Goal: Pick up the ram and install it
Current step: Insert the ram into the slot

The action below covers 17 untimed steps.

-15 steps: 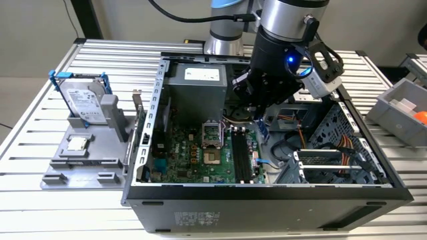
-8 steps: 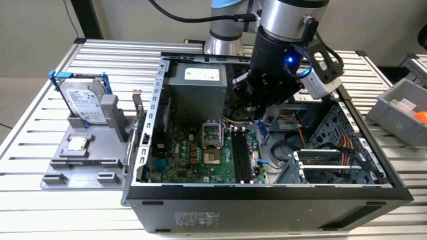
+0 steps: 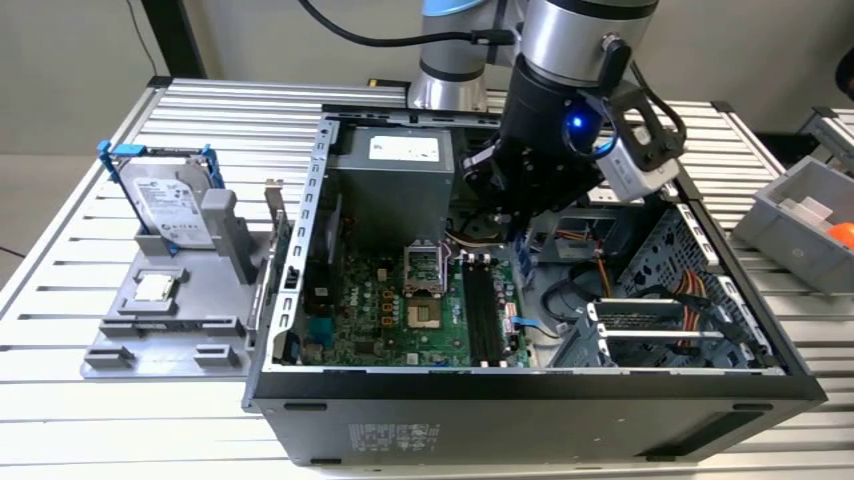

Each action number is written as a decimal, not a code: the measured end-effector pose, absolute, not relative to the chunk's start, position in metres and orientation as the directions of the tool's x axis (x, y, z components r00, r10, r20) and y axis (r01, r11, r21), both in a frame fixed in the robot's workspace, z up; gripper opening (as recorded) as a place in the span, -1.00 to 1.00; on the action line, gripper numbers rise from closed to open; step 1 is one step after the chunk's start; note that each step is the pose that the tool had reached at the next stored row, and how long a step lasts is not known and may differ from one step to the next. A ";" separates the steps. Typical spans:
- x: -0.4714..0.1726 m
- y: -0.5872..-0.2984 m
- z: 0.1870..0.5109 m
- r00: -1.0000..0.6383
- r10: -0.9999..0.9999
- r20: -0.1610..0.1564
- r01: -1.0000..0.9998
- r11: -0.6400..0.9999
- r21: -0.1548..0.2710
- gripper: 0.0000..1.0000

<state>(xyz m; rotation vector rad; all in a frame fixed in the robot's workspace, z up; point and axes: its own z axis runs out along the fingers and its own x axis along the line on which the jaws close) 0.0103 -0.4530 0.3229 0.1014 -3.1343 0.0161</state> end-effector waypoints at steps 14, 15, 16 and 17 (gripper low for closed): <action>0.010 -0.453 0.319 -1.000 0.021 0.005 0.021 1.000 -0.010 -1.00; 0.010 -0.453 0.319 -1.000 0.026 0.005 0.026 1.000 -0.010 -1.00; 0.010 -0.453 0.318 -1.000 0.030 0.005 0.030 0.999 -0.010 -1.00; 0.010 -0.453 0.318 -0.999 0.034 0.005 0.034 0.999 -0.010 -1.00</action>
